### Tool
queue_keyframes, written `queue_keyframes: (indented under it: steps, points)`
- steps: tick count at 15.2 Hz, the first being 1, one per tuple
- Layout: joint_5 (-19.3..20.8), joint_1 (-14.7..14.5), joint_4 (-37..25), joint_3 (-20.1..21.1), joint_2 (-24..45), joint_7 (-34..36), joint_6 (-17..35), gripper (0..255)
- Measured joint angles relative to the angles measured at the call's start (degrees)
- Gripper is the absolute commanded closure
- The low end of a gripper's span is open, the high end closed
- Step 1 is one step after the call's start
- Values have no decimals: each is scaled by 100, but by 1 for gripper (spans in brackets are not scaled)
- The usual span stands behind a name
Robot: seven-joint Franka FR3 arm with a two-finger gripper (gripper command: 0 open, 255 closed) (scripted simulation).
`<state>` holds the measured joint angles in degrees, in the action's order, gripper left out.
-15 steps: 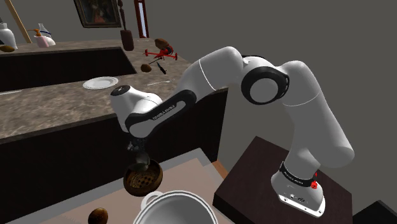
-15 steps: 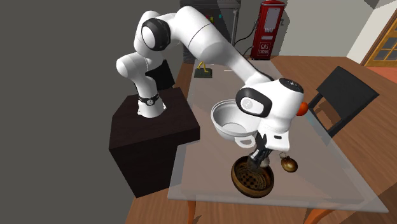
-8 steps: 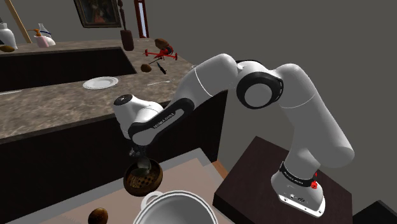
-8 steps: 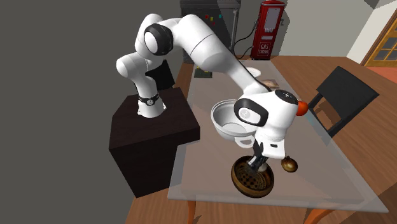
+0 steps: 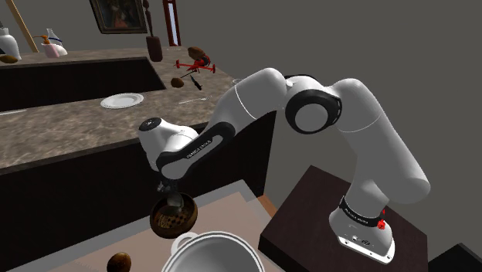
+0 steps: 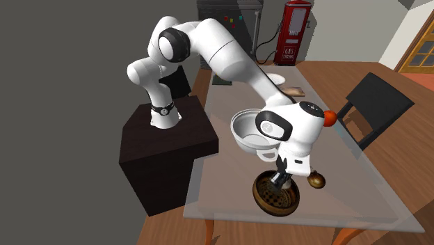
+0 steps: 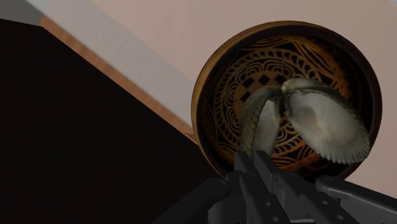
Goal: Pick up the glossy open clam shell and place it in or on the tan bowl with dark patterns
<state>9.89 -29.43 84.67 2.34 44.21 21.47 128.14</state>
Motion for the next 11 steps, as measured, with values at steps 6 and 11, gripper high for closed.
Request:
queue_keyframes:
  steps: [6,11]
  points:
    - [0,0,0,0,-1,0,0,0]
    - [-38,-17,-48,33,-363,-26,-404,0]
